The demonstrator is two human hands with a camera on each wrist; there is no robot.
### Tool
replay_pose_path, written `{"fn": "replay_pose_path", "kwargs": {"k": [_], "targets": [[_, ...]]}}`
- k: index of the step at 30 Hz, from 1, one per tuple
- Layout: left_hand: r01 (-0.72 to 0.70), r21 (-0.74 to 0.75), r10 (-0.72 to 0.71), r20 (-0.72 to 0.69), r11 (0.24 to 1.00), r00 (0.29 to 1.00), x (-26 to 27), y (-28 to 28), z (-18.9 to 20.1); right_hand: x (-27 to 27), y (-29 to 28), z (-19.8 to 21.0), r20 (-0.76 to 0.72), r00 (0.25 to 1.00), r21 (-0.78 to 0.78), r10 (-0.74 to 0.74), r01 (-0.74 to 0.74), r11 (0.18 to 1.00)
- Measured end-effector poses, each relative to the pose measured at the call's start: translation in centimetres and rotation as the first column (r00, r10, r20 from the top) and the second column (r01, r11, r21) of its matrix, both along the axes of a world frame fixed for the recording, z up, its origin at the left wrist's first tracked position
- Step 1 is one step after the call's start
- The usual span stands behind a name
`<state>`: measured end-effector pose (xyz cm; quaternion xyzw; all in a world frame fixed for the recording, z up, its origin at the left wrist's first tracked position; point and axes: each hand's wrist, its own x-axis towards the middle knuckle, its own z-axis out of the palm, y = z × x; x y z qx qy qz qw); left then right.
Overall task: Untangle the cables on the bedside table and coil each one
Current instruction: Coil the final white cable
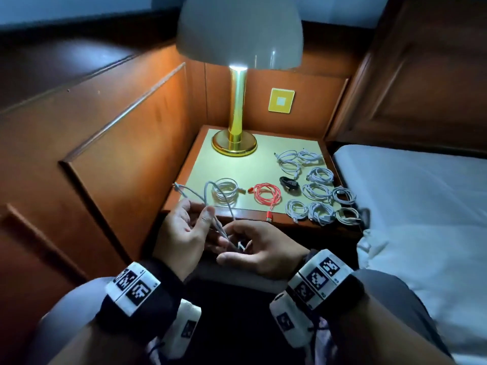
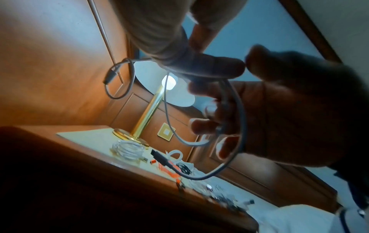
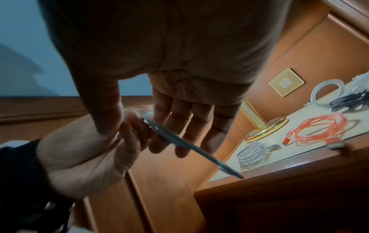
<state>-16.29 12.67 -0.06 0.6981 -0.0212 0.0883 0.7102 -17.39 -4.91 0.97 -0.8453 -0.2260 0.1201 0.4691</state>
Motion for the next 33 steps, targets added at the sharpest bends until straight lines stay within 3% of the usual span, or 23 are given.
{"fn": "replay_pose_path", "kwargs": {"k": [3, 5, 8, 11, 14, 16, 19, 22, 25, 29, 33], "targets": [[0.057, -0.058, -0.065, -0.152, 0.997, 0.986, -2.7, -0.3, -0.2, -3.2, -0.8, -0.7, 0.145, 0.988, -0.044, -0.057, 0.064, 0.997], [0.055, 0.042, -0.047, -0.176, 0.998, 0.983, -3.7, -0.2, -0.7, -4.4, -2.0, -0.9, 0.171, 0.973, 0.026, -0.155, 0.153, 0.988], [0.058, 0.256, -0.037, -0.085, 0.965, 0.996, -4.3, -0.1, -1.5, -6.2, -4.6, -1.3, 0.192, 0.943, 0.064, -0.273, 0.265, 0.962], [0.227, 0.396, -0.261, 0.032, 0.89, 0.965, -5.7, -1.3, -1.5, -8.4, -6.4, -2.3, 0.257, 0.91, 0.021, -0.326, 0.332, 0.943], [0.475, 0.438, -0.508, -0.049, 0.763, 0.86, -7.4, -3.5, -2.4, -10.1, -7.3, -3.1, 0.213, 0.905, 0.047, -0.368, 0.367, 0.929], [0.496, 0.492, -0.54, -0.06, 0.715, 0.839, -7.9, -4.7, -3.2, -10.6, -7.9, -3.2, 0.201, 0.893, 0.02, -0.403, 0.407, 0.913], [0.446, 0.404, -0.45, -0.09, 0.799, 0.888, -7.7, -5.3, -3.9, -10.2, -9.0, -2.9, 0.171, 0.834, -0.047, -0.524, 0.538, 0.842], [0.287, 0.188, -0.26, -0.152, 0.94, 0.953, -6.7, -4.8, -3.5, -9.1, -10.0, -2.5, 0.046, 0.736, 0.051, -0.675, 0.673, 0.738], [0.18, 0.124, -0.154, -0.198, 0.976, 0.968, -6.2, -4.2, -3.1, -8.2, -10.5, -2.3, 0.013, 0.694, 0.037, -0.72, 0.719, 0.694], [0.13, 0.263, -0.092, -0.152, 0.956, 0.984, -5.3, -3.5, -4.0, -7.8, -10.1, -2.2, -0.059, 0.767, 0.048, -0.639, 0.641, 0.766], [0.1, 0.422, -0.069, -0.088, 0.901, 0.994, -4.4, -3.3, -5.0, -7.6, -9.7, -2.0, -0.153, 0.87, -0.087, -0.469, 0.461, 0.883]]}}
